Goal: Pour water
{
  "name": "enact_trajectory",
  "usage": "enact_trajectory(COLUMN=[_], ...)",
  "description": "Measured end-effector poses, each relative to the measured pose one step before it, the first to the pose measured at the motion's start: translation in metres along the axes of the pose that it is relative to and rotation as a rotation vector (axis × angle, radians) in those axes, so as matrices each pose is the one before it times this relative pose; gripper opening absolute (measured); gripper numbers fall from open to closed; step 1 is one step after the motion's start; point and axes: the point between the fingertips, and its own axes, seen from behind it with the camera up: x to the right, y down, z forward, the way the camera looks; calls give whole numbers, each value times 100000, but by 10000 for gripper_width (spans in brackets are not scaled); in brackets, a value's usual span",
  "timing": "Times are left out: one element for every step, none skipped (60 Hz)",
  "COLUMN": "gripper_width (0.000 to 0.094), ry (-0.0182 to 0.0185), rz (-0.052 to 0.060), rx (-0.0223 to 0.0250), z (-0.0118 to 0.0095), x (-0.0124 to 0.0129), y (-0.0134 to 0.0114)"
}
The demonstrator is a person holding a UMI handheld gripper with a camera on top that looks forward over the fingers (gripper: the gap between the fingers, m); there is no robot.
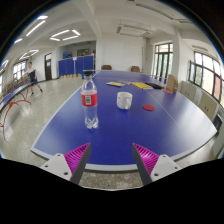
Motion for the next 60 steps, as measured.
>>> enact_trajectory(gripper_width=[853, 852, 852, 850, 853, 851, 851, 853, 852, 853, 852, 852, 853, 850, 848, 847, 836, 828, 816, 793, 776, 754, 721, 692, 667, 623, 568, 524, 518, 515, 505, 487, 484, 456, 436, 404, 396, 376, 361, 363, 336, 325, 327, 327, 327, 327, 326, 326, 327, 326, 325, 327, 326, 326, 327, 326, 325, 328, 326, 325], ry=[-1174, -1060, -1022, -925, -896, -679, -465, -306, -215, -107, -26, 68, -13, 164, 65, -169, -302, -151, 81, 294, 319, 136, 248, 227, 46, 88, 238, 814, 913, 634, 62, -295, -359, -335, -205, 109, 196, 209, -92, -457, -902, -744, -437, -572, -968, -1321, -1452, -1392, -1426, -1302, -2786, -2807, -2765, -2439, -2251, -2097, -2594, -3775, -3156, -3052], rz=[59, 74, -7, 32, 0, -25, -54, -92, -133, -127, -134, 11, 257, 262, 330, 250, 242, 265, 267, 261, 160, 197, 106, 127, 68, 19, -68, -257, -364, -201, -96, -385, -173, -280, -230, -99, -285, -236, -524, -315, -324, -85, 419, 323, 530, 577, 920, 1277, 1671, 1720, 2934, 3146, 3807, 4117, 4466, 4368, 4350, 4922, 5092, 5285], rx=[1579, 1641, 1250, 1468, 1431, 1336, 1175, 1131, 1014, 938, 931, 863, 1090, 803, 983, 849, 782, 728, 740, 735, 711, 278, 148, 74, 88, 197, 308, 375, 842, 1024, 629, 125, 208, 355, 472, 686, 271, 596, 11, 567, -142, 186, 778, 246, 348, 84, 335, 604, 905, 1062, 1221, 1073, 1056, 1320, 1479, 1443, 1146, 1633, 1389, 1519], z=[956, 986, 107, 103, 1008, 1032, 996, 1028, 1956, 968, 948, 885, 1604, -432, 738, 679, 695, 571, 529, 576, 1385, -351, 483, 370, 319, 318, 267, 190, 157, 46, 41, 463, -136, 1, 28, 47, -19, -5, -32, 181, -31, 175, -44, -116, -55, -120, -134, -140, -127, 736, -168, -120, -116, -36, 11, 140, -57, 585, 149, 211], x=[-860, -806, -657, -819, -656, -548, -501, -438, -205, -330, -285, -246, -573, 159, -184, -347, -282, -230, -192, -111, 299, -174, 19, 0, -39, -32, 18, 170, 153, 125, -18, 84, -162, -64, -11, 46, 44, 24, -26, 6, -175, 160, -79, -98, -191, -261, -282, -266, -240, -815, 119, -405, -488, -420, -351, -864, -1365, 679, -513, -440], y=[-739, -786, -702, -30, -675, -721, -638, -623, -1138, -556, -516, -472, -508, -50, -369, -384, -319, -296, -275, -216, -56, -99, -10, 11, 17, 13, -18, 7, -73, -159, -90, 94, -243, -113, -74, -107, -68, -182, -86, -114, -142, -265, -447, -336, -429, -441, -540, -648, -768, -14, -1128, -1083, -1019, -1194, -1180, -1050, -1119, -637, -1165, -1202])
